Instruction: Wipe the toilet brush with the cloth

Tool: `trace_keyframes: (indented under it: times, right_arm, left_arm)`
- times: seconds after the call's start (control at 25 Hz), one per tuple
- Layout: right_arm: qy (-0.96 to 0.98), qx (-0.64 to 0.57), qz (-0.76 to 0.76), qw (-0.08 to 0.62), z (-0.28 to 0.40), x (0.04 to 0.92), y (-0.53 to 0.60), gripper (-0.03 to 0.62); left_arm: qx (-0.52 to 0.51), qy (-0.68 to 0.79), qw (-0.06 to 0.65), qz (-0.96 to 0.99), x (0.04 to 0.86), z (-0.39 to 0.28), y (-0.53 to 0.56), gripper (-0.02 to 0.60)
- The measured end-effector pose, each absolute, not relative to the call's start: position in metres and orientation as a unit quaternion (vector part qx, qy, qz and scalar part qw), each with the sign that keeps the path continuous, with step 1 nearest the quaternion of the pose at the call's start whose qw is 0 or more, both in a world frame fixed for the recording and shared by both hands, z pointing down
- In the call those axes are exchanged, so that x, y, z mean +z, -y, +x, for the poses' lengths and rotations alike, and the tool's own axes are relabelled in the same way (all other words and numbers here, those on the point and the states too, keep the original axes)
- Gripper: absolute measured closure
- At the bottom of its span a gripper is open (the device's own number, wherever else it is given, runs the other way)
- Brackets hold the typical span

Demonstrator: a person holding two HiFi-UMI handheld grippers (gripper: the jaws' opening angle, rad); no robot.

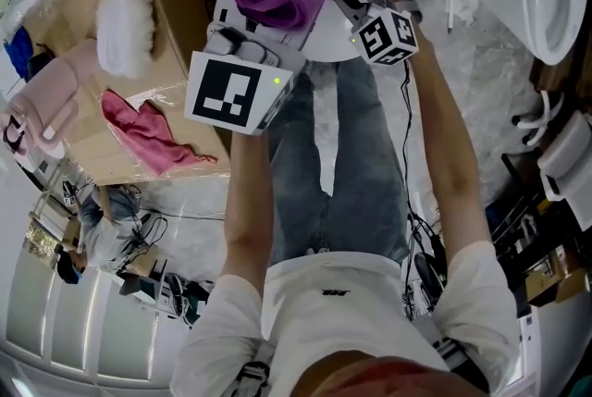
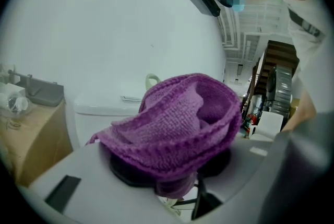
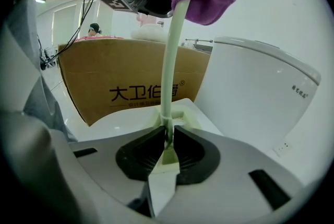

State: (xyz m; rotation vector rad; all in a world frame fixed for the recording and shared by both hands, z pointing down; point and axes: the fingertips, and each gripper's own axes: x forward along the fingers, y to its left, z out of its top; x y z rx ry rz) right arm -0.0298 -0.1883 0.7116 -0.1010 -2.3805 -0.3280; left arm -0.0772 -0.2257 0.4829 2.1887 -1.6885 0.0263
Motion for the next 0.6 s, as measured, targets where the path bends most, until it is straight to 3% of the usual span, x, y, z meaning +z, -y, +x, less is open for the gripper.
trace_keyframes:
  times: [0.16, 0.6]
  right_arm:
    - [0.923, -0.124, -0.031, 0.363, -0.030, 0.711, 0.189, 0.543]
    - [0.911, -0.091, 0.001, 0.402, -0.029, 0.711, 0.189, 0.536]
  left_arm:
    - [-0.003, 0.604, 0.174, 0.778, 0.472, -0.081, 0.218, 0.389]
    - [0.020, 0.625, 0.182, 0.759, 0.466, -0.088, 0.174, 0.385]
